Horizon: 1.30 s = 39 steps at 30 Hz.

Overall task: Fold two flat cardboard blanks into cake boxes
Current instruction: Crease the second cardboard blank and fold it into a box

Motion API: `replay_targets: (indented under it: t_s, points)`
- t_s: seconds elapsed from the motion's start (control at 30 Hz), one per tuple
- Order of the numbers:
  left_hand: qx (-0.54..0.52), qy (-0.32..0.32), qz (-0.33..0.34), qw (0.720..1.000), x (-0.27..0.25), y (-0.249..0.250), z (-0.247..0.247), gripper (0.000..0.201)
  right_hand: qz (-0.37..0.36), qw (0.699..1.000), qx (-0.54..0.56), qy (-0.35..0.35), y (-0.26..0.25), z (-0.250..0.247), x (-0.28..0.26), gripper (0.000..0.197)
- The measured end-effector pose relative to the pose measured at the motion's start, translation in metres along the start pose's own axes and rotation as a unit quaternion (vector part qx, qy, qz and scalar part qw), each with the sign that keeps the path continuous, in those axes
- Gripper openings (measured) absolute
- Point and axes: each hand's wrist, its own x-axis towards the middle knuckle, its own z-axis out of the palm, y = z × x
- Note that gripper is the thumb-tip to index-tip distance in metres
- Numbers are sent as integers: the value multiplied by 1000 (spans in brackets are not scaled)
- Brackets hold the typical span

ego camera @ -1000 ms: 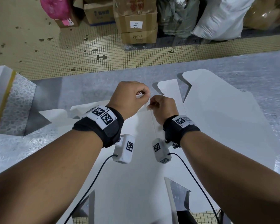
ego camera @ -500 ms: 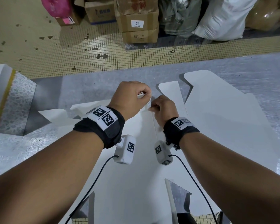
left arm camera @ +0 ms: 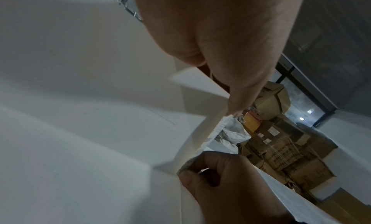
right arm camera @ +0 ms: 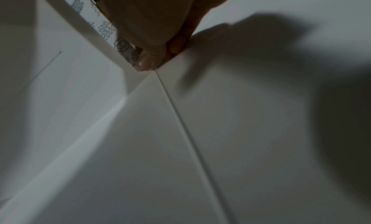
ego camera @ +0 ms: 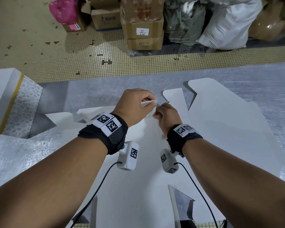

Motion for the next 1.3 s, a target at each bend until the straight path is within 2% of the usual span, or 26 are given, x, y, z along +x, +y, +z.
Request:
replay_targets:
  t_s: [0.13, 0.2, 0.3, 0.4, 0.47, 0.53, 0.6, 0.67, 0.73, 0.8, 0.87, 0.97, 1.03, 1.2, 1.3]
  points:
    - [-22, 26, -42, 999, -14, -6, -25, 21, 23, 1000, -12, -17, -7, -5, -3, 11]
    - [9, 53, -72, 996, -26, -19, -46, 14, 38, 998, -14, -51, -11, -11, -6, 12]
    - [52, 126, -132, 982, -57, -42, -76, 8, 68, 994, 18, -88, -20, -24, -16, 35]
    - [31, 216, -220, 951, -95, -64, -95, 13, 78, 995, 57, -32, -31, -32, -30, 31]
    - [-20, 225, -258, 939, -115, -77, -97, 16, 70, 994, 78, 28, -40, -32, -39, 32]
    - [-69, 204, -263, 940, -127, -88, -93, 22, 55, 988, 113, 85, -53, -32, -44, 45]
    - [-86, 196, -265, 940, -132, -92, -92, 26, 1, 985, 109, 134, -76, -33, -42, 52]
    - [-102, 212, -264, 935, -132, -95, -93, 26, -96, 981, 59, 161, -107, -35, -36, 46]
    - [-116, 220, -267, 931, -131, -95, -96, 23, -185, 974, 3, 133, -138, -29, -27, 38]
    - [-117, 216, -267, 932, -129, -97, -101, 18, -218, 973, -33, 63, -162, -19, -17, 33]
    - [-122, 204, -272, 933, -127, -98, -104, 17, -197, 979, -55, -17, -181, -8, -7, 30]
    - [-141, 190, -286, 928, -126, -99, -108, 16, -158, 980, -78, -95, -197, 6, 3, 27]
    - [-151, 184, -281, 930, -126, -101, -109, 14, -142, 980, -85, -114, -203, 15, 7, 26]
    - [-204, 168, -280, 923, -128, -109, -110, 11, -146, 981, -78, -99, -204, 32, 11, 21]
    - [-273, 135, -291, 907, -128, -112, -113, 14, -146, 981, -73, -102, -203, 39, 11, 21]
